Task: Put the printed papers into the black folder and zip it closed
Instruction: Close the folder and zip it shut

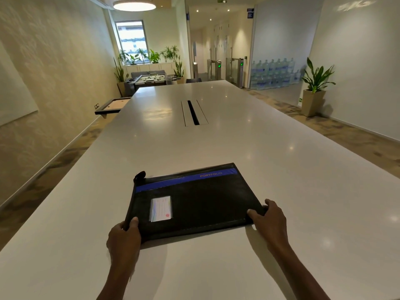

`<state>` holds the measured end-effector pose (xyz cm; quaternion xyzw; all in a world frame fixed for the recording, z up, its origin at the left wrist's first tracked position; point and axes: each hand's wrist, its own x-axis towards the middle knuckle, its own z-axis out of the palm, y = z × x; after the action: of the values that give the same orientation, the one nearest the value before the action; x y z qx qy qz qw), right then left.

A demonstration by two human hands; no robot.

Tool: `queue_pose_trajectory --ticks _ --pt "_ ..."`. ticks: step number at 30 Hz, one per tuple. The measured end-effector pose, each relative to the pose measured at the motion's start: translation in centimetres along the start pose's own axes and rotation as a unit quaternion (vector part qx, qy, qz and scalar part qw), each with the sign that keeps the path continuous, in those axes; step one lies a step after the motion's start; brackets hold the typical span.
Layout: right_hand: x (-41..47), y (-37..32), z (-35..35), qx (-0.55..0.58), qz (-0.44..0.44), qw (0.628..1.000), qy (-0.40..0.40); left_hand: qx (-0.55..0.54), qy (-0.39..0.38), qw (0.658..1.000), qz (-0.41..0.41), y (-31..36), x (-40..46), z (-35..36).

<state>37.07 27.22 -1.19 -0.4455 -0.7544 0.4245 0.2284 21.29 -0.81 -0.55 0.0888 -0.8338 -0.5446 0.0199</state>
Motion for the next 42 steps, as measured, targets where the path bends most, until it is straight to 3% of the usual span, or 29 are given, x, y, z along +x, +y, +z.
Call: queue_pose_trajectory --ticks 3,7,11,13,20,25,29,31,35,38,42 --pt "-1.0 -0.5 -0.1 0.139 0.070 0.988 0.025 -0.013 -0.007 1.000 -0.006 0.3 0.3 0.1" --pt "-2.9 -2.0 1.5 0.305 0.138 0.942 0.034 -0.030 -0.018 0.999 -0.020 0.9 1.1 0.2" --pt "-5.6 -4.9 5.5 0.471 0.192 0.859 -0.059 -0.053 -0.044 0.997 -0.040 1.3 1.3 0.5" --pt "-6.6 -6.3 7.8 0.492 0.226 0.835 -0.095 -0.068 -0.059 0.995 -0.052 1.3 1.2 0.8" --pt "-6.4 -7.6 10.4 0.416 0.230 0.878 -0.056 -0.037 -0.117 0.990 -0.064 1.8 0.9 0.2" --pt "-4.2 -7.9 8.6 0.393 0.162 0.904 -0.047 0.010 -0.024 0.995 0.096 5.3 2.7 -2.0" --pt "-1.4 -9.2 5.5 0.401 0.042 0.910 -0.096 0.066 -0.013 0.976 0.207 8.9 5.9 -2.3" --pt "0.5 -10.3 3.9 0.368 -0.009 0.926 -0.085 0.102 -0.028 0.968 0.229 10.7 7.3 -1.8" --pt "4.1 -11.7 1.4 0.353 -0.031 0.928 -0.120 0.146 -0.133 0.966 0.165 12.6 9.3 -0.1" --pt "5.7 -12.3 0.7 0.342 -0.023 0.922 -0.180 0.045 -0.255 0.960 0.105 12.8 9.2 0.9" --pt "7.9 -12.2 1.8 0.313 -0.028 0.932 -0.182 -0.054 -0.243 0.966 0.063 12.0 8.5 2.1"
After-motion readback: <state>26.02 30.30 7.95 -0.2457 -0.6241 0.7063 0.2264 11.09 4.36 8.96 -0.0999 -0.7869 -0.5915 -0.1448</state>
